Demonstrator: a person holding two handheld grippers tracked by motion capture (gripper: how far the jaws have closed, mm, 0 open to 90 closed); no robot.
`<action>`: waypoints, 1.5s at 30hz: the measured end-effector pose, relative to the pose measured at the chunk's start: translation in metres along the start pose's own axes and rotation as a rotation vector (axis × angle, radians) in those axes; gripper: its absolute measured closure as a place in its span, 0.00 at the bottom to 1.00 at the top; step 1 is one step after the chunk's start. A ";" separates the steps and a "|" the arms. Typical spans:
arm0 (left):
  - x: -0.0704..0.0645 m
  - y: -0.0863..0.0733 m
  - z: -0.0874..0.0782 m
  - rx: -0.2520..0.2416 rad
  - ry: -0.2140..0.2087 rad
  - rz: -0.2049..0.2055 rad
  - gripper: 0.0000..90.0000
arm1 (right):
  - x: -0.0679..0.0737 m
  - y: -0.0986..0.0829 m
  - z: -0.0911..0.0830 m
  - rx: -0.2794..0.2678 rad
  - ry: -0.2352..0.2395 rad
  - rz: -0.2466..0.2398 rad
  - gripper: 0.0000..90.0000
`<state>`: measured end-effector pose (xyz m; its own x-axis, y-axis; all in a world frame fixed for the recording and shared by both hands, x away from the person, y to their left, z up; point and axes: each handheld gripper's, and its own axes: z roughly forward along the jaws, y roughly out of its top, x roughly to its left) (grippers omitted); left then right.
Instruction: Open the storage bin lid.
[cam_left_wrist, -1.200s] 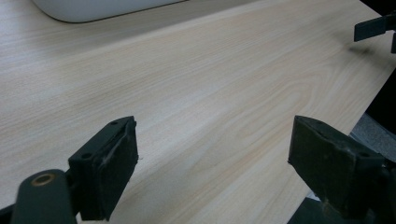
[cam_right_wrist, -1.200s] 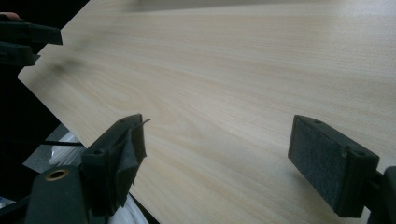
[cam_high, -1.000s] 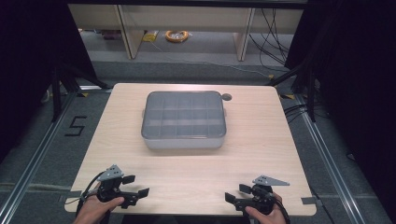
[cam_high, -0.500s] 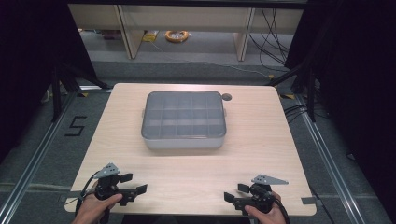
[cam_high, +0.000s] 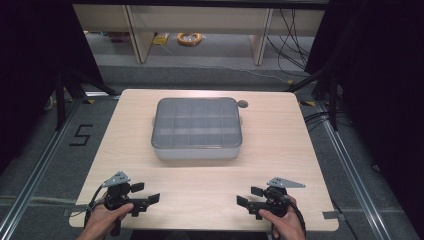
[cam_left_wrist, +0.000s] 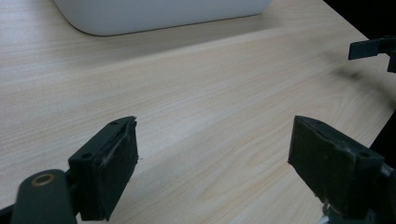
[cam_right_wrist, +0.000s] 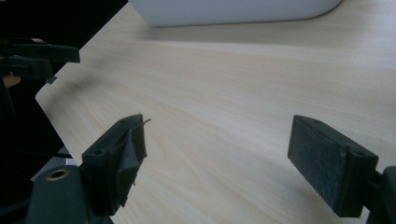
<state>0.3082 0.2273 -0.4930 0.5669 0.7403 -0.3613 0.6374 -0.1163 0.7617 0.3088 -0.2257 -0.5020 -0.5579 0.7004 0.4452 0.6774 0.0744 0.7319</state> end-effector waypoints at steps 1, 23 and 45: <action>0.000 0.001 0.000 -0.007 0.000 -0.004 0.17 | 0.003 0.002 -0.001 0.007 0.009 0.039 0.22; 0.012 0.024 0.009 -0.052 -0.005 -0.065 0.17 | -0.020 0.050 -0.004 -0.085 0.006 0.021 0.25; 0.027 0.056 0.015 -0.091 0.001 -0.092 0.17 | -0.032 0.093 0.016 -0.092 -0.037 0.030 0.27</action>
<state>0.3671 0.2311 -0.4685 0.5073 0.7459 -0.4316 0.6366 0.0132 0.7711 0.3969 -0.2300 -0.4563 -0.5187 0.7274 0.4491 0.6457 -0.0110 0.7636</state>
